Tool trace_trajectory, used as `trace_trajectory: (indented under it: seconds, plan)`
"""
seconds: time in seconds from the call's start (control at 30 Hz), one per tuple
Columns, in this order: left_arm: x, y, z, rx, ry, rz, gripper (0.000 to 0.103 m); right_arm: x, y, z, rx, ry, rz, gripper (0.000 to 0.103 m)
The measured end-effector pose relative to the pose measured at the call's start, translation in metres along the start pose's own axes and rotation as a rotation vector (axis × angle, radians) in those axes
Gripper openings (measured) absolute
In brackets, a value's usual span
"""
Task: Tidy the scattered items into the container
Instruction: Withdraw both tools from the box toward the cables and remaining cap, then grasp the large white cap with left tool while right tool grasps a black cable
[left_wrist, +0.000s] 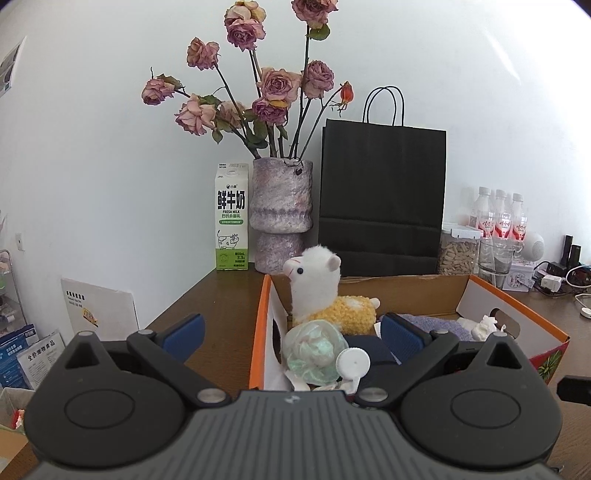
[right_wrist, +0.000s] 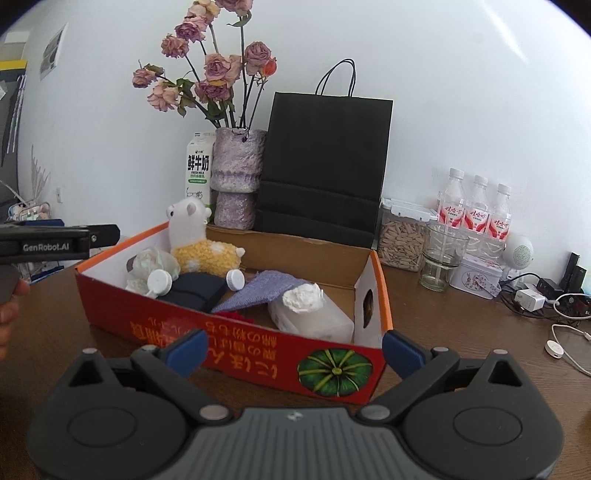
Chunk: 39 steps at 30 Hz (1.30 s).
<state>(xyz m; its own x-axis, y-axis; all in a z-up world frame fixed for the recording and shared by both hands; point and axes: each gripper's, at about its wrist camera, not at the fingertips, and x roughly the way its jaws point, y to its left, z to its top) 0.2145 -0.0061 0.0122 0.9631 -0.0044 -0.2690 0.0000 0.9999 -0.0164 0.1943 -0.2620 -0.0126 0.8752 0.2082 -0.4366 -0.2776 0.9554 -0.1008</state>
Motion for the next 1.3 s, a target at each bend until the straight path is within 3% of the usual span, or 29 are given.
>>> trace_trajectory:
  seconds: [0.23, 0.53, 0.63, 0.7, 0.77, 1.07, 1.3]
  plan:
    - [-0.020, 0.006, -0.005, 0.017, 0.038, -0.022, 0.103, -0.026, 0.007, -0.030, -0.030, 0.101, 0.061, 0.100]
    - [-0.042, 0.004, -0.015, 0.044, 0.080, -0.067, 0.103, -0.021, 0.017, -0.055, 0.023, 0.191, 0.157, 0.086]
    - [-0.045, 0.005, -0.020, 0.048, 0.100, -0.063, 0.103, -0.017, 0.016, -0.055, 0.065, 0.206, 0.213, 0.066]
    - [-0.046, 0.008, -0.022, 0.039, 0.112, -0.054, 0.103, -0.018, 0.015, -0.053, 0.088, 0.209, 0.224, 0.025]
    - [-0.046, 0.011, -0.024, 0.029, 0.123, -0.047, 0.103, -0.020, 0.015, -0.052, 0.095, 0.204, 0.222, 0.011]
    - [-0.052, 0.011, -0.027, 0.010, 0.124, -0.054, 0.103, -0.037, 0.012, -0.047, 0.067, 0.139, 0.199, 0.002]
    - [-0.054, 0.005, -0.028, -0.003, 0.127, -0.070, 0.103, -0.038, 0.006, -0.039, 0.079, 0.057, 0.152, 0.002]
